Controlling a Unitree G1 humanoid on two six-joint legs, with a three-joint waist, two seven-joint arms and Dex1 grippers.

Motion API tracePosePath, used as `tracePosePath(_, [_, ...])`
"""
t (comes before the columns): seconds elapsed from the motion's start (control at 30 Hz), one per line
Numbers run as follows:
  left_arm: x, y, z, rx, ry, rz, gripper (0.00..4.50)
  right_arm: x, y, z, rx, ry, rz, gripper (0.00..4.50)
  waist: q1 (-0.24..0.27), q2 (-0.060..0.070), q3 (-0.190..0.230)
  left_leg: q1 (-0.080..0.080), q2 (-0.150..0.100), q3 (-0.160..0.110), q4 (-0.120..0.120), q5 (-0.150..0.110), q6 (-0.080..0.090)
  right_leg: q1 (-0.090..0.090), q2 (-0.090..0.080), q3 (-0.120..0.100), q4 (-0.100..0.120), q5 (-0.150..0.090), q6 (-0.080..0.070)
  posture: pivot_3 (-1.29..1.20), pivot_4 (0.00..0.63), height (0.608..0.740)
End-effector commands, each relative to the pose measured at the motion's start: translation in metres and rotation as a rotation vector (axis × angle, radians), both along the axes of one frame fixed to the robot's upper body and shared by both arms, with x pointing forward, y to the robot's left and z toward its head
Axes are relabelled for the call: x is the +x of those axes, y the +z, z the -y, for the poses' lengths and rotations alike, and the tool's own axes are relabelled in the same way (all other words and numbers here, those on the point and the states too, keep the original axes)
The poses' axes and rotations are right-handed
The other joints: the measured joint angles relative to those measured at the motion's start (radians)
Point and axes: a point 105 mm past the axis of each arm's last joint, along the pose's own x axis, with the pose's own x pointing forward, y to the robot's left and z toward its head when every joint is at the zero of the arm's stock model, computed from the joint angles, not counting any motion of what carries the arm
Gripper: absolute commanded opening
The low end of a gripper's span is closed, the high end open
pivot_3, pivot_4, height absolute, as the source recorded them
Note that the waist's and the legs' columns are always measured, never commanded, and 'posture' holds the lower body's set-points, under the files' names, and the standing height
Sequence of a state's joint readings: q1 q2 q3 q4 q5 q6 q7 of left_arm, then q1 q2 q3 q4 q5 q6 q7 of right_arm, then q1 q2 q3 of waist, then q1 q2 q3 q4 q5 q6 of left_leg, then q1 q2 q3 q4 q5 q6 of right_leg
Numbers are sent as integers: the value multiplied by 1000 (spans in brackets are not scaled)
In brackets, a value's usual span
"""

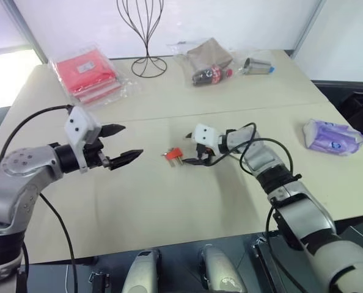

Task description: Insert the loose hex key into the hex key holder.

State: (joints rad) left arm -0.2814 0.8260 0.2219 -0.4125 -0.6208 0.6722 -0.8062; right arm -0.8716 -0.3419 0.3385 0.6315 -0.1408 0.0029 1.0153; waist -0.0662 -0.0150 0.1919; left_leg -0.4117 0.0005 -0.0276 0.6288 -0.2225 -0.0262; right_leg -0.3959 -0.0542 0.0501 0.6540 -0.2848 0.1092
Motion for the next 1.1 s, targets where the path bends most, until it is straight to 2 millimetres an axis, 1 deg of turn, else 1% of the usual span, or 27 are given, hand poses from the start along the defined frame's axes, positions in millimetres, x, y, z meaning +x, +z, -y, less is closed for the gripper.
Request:
tracePosePath(0.03, [-1,12,-2,20,0,49,4500,-11,5,-19,48,44,-7,4475,0,0,0,0,0,0,0,0,0,0,0,0,0,0,0,0,150,740])
tracePosePath(0.1, [-1,12,-1,19,-2,49,4500,-12,5,-21,54,35,2,4475,0,0,0,0,0,0,0,0,0,0,0,0,0,0,0,0,150,740])
tracePosePath(0.13, [-1,12,0,19,-3,49,4500,-8,5,-21,58,5,8,4475,0,0,0,0,0,0,0,0,0,0,0,0,0,0,0,0,150,740])
tracePosePath(0.23, [-1,12,1,19,-5,48,4500,0,2,-17,52,-47,13,4475,1,0,0,0,0,0,0,0,0,0,0,0,0,0,0,0,150,740])
tracePosePath(0.47, [0,12,2,22,-6,53,4500,8,-12,-6,11,-118,-32,4475,5,0,0,0,-1,0,1,0,0,1,-1,0,0,0,0,0,150,740])
tracePosePath(0.63, [0,12,2,24,-4,56,4500,5,-24,5,-12,-153,-84,4475,12,0,0,2,-1,0,1,0,0,3,-1,0,0,0,0,0,150,740])
tracePosePath(0.83, [1,12,3,26,-5,60,4500,-3,-32,9,11,-190,-141,4475,25,0,-1,3,-2,0,2,0,0,4,-2,0,0,0,0,0,150,740])
tracePosePath(0.87, [2,12,4,26,-6,61,4500,-4,-33,9,13,-195,-147,4241,25,0,-1,3,-2,0,2,0,0,4,-2,0,0,0,0,0,150,740])
tracePosePath(0.93, [2,12,4,26,-9,61,4500,-6,-35,8,17,-204,-156,3631,26,0,-1,3,-2,0,1,0,0,4,-2,-1,0,0,0,0,150,740])
tracePosePath(1.03, [3,13,4,29,-12,64,4500,-8,-38,5,21,-203,-167,2150,24,0,-1,3,-2,0,2,0,0,4,-2,-1,0,0,0,0,150,740])
tracePosePath(1.07, [3,13,5,31,-13,65,4500,-8,-38,5,21,-204,-169,1584,24,0,-1,4,-2,0,2,0,0,5,-2,-1,0,0,0,0,150,740])
tracePosePath(1.1, [3,13,4,32,-11,67,4500,-9,-40,5,23,-206,-176,1136,24,0,-1,4,-2,0,2,0,0,5,-2,-1,0,0,0,0,150,740])
